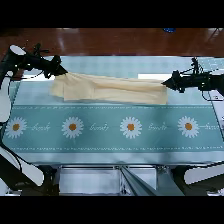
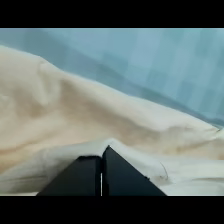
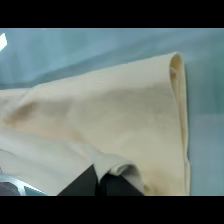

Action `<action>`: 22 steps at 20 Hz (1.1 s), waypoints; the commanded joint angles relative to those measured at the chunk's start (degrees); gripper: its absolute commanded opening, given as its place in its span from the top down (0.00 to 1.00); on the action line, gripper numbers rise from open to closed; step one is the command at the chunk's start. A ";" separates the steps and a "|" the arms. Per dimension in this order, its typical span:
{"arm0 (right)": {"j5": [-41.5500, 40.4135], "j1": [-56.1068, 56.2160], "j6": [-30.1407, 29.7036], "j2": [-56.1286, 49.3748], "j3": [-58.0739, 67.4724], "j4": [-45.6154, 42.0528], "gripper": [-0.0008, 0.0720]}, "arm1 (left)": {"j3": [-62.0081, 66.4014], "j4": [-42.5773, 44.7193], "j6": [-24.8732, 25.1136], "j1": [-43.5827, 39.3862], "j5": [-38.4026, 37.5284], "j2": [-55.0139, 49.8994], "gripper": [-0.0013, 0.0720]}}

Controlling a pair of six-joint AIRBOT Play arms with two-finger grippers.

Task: Fold the shirts.

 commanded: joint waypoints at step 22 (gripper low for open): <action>-5.05 -1.53 4.83 3.04 -9.94 -4.48 0.42 | -23.78 -0.68 19.78 -1.66 4.90 31.30 0.29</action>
